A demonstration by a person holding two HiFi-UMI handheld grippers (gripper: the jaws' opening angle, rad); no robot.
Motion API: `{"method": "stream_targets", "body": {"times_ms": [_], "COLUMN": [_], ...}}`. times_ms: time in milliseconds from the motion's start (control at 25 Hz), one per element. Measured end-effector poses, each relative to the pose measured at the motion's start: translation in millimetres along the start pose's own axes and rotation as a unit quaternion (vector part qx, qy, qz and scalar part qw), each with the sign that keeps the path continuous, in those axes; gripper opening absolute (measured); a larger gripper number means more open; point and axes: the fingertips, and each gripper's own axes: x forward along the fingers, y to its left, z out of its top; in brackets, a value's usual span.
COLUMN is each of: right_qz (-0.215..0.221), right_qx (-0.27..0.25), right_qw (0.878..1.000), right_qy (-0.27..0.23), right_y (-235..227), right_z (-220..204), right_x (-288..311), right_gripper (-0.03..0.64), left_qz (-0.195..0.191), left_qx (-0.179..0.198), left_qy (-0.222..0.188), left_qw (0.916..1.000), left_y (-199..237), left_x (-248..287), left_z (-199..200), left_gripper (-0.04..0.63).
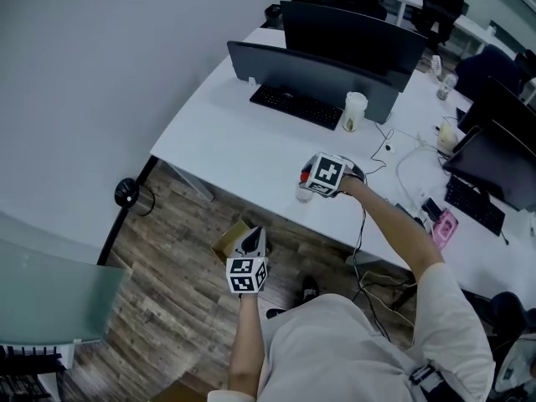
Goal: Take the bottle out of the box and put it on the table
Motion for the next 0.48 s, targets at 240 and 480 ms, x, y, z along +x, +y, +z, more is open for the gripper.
{"method": "stream_targets", "body": {"times_ms": [240, 480], "right_qz": [0.001, -0.025], "right_qx": [0.041, 0.089], "right_qw": [0.999, 0.991], "right_qy": [-0.034, -0.099], "right_y": [-18, -23], "right_z": [-10, -9], "right_x": [0, 0], "right_gripper": [0.183, 0.187], "left_qz": [0.013, 0.011], "left_qx": [-0.016, -0.018], "left_qy": [0.0, -0.006], "left_qw": [0.9998, 0.9998], "left_y": [-4, -11], "left_x": [11, 21], "left_z": [-6, -7], "left_gripper": [0.014, 0.015]}}
